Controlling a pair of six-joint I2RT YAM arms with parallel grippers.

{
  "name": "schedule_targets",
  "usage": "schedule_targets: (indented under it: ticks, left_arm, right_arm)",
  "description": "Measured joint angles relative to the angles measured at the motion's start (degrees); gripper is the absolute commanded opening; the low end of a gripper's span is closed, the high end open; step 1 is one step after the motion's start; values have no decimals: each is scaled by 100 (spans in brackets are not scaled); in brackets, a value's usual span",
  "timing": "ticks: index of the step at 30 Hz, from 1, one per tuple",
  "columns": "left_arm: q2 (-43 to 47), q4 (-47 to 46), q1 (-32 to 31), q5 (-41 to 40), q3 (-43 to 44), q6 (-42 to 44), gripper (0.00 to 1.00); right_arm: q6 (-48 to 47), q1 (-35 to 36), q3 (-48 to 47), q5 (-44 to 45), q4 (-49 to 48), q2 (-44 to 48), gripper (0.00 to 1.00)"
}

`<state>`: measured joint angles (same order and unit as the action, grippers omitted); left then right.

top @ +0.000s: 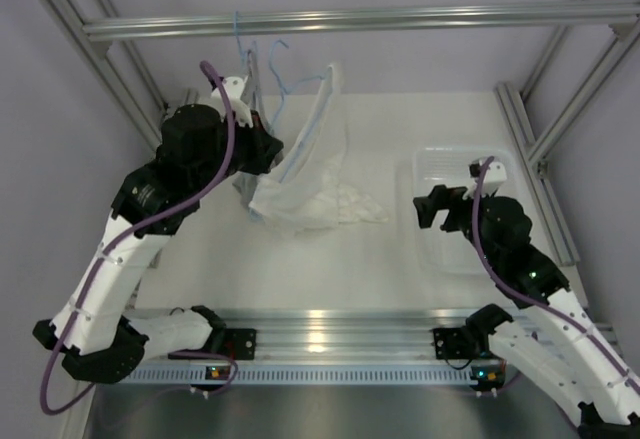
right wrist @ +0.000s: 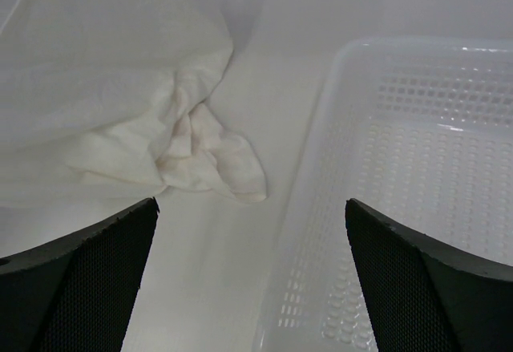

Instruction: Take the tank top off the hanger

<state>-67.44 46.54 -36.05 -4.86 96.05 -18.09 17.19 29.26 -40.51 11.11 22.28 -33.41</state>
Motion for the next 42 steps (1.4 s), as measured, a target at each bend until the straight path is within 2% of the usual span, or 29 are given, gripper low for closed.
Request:
schedule_targets:
  ticks: [6, 14, 18, 28, 31, 32, 34, 35, 37, 38, 42]
  left_arm:
    - [496, 17, 0, 586, -354, -33, 0]
    - [1250, 225, 0, 1270, -835, 0, 0]
    - [1475, 308, 0, 1672, -841, -2, 0]
    - [1578, 323, 0, 2326, -857, -166, 0]
    - [1580, 321, 0, 2385, -859, -192, 0]
    - [1580, 319, 0, 2402, -857, -201, 0]
    - [1580, 317, 0, 2444, -859, -219, 0]
    - [1580, 317, 0, 2457, -859, -225, 0]
    - [1580, 317, 0, 2483, -857, -236, 0]
    - [1580, 317, 0, 2498, -857, -238, 0]
    - [1585, 315, 0, 2522, -857, -240, 0]
  right_arm:
    - [-227, 0, -391, -621, -378, -645, 99]
    - [-426, 2, -957, -1928, -1252, -1657, 97]
    - [-396, 2, -1165, -2358, -1665, -2050, 93]
    - [-109, 293, -1521, -2586, -2780, -3034, 90]
    - [-133, 514, -1663, -2437, -2909, -3222, 79]
    - [-164, 560, -1692, -2374, -2953, -3257, 65]
    - [-221, 636, -1742, -2208, -3005, -3309, 49]
    - [-258, 656, -1753, -2120, -3014, -3324, 35]
    - [-317, 697, -1762, -1921, -3034, -3353, 17]
    - [-345, 704, -1762, -1810, -3036, -3357, 0]
    - [-376, 713, -1762, -1362, -3082, -3359, 0]
